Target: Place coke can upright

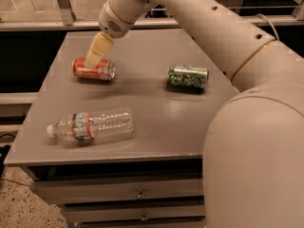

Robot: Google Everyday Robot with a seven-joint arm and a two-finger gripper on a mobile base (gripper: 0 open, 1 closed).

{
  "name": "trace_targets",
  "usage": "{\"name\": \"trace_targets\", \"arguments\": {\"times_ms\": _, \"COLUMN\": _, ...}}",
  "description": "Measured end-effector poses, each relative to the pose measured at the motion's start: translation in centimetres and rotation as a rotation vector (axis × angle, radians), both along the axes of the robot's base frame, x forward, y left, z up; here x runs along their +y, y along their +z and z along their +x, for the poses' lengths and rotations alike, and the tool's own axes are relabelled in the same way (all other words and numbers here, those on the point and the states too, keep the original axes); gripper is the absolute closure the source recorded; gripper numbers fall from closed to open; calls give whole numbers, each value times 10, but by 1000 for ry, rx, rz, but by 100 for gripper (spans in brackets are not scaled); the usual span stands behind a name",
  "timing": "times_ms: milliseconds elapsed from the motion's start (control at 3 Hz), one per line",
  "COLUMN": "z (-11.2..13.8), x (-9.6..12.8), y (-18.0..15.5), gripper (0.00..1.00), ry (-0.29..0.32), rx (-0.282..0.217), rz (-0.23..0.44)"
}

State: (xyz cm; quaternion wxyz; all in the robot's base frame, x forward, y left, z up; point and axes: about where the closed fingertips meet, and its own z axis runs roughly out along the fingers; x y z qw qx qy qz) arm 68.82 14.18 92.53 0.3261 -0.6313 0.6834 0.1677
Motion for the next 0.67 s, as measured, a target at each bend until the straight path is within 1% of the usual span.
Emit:
{"name": "trace_targets", "arguments": {"times_ms": 333, "z": -6, "x": 28, "y": -15, "gripper": 0, "ry": 15, "rx": 42, "rz": -38}}
{"name": "trace_targets", "arguments": {"times_ms": 667, "z": -8, "x": 49, "y": -34, "gripper": 0, "ry": 11, "rx": 23, "rz": -189}}
